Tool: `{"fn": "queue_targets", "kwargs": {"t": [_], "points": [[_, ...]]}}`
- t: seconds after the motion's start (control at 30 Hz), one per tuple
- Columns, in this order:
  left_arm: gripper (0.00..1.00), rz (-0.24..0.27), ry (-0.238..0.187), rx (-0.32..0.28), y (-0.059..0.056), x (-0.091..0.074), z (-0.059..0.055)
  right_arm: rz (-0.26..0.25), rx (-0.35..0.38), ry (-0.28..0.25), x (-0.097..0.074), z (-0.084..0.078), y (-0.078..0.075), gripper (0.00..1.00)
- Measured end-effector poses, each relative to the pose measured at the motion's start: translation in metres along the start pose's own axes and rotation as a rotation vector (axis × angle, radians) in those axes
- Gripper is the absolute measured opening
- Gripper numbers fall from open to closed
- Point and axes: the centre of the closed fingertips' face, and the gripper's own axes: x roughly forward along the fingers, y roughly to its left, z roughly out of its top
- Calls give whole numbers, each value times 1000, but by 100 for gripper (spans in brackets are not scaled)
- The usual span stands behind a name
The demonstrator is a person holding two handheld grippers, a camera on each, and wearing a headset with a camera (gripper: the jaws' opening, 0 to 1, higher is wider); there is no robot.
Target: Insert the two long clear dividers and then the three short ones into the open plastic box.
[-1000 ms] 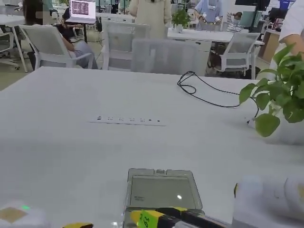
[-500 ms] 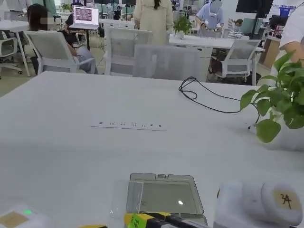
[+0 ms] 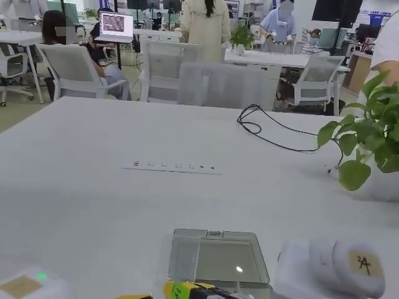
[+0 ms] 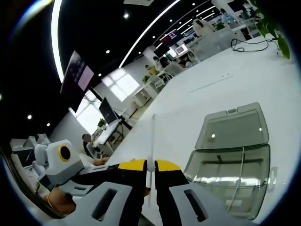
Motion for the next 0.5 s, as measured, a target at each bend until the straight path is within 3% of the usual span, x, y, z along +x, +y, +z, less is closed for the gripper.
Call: {"fn": "queue_targets", "kwargs": {"t": [0.43, 0.5], "points": [[31, -13, 26, -72, -2, -2, -2, 4, 52, 16, -1, -3, 2, 6], [35, -30, 33, -83, -5, -1, -4, 2, 56, 18, -2, -3, 1, 6]]}}
